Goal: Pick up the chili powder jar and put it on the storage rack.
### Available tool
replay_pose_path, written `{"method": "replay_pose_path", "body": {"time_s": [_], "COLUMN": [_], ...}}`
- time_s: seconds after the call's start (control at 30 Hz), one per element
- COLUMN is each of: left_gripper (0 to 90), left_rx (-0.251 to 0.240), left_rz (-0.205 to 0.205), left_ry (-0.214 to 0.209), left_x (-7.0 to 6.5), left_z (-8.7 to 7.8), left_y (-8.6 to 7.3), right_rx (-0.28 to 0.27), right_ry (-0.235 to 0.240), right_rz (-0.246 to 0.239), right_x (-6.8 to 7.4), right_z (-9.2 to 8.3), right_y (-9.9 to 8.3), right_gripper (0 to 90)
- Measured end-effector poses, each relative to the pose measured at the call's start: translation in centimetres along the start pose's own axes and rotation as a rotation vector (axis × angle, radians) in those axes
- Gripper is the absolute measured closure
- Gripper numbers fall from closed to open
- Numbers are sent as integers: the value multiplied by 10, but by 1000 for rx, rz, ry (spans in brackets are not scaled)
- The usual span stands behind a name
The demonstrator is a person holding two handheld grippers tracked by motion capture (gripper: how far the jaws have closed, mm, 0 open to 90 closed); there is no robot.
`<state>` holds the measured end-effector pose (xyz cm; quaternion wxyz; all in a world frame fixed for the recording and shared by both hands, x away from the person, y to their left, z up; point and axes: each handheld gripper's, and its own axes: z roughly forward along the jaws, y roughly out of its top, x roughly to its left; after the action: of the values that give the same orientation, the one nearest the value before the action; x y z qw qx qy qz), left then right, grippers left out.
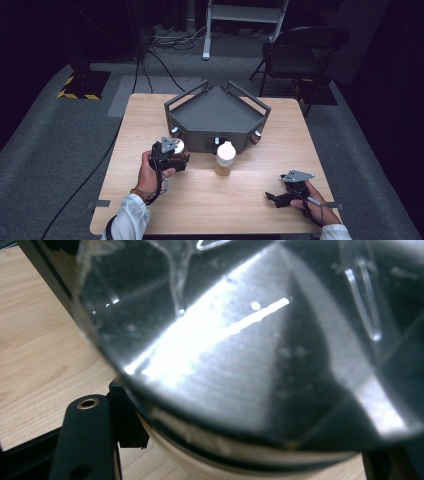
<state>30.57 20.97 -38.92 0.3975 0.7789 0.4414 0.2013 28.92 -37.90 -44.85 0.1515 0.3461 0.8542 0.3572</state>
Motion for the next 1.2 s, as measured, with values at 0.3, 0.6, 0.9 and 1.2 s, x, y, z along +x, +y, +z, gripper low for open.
{"method": "replay_pose_path", "body": {"time_s": [0.3, 0.6, 0.9, 1.2], "left_gripper": [301, 301, 301, 301], "left_rx": [-17, -24, -37, -42], "left_rz": [7, 25, 25, 53], "left_ry": [1, -3, -4, -11], "left_x": [-1, 0, -1, -9], "left_z": [-7, -15, -19, -14], "left_y": [18, 38, 59, 85], "right_rx": [0, 0, 0, 0], "right_ry": [0, 0, 0, 0], "right_rz": [0, 0, 0, 0], "right_x": [0, 0, 0, 0], "right_z": [0, 0, 0, 0], "right_y": [0, 0, 0, 0], "right_gripper": [0, 0, 0, 0]}}
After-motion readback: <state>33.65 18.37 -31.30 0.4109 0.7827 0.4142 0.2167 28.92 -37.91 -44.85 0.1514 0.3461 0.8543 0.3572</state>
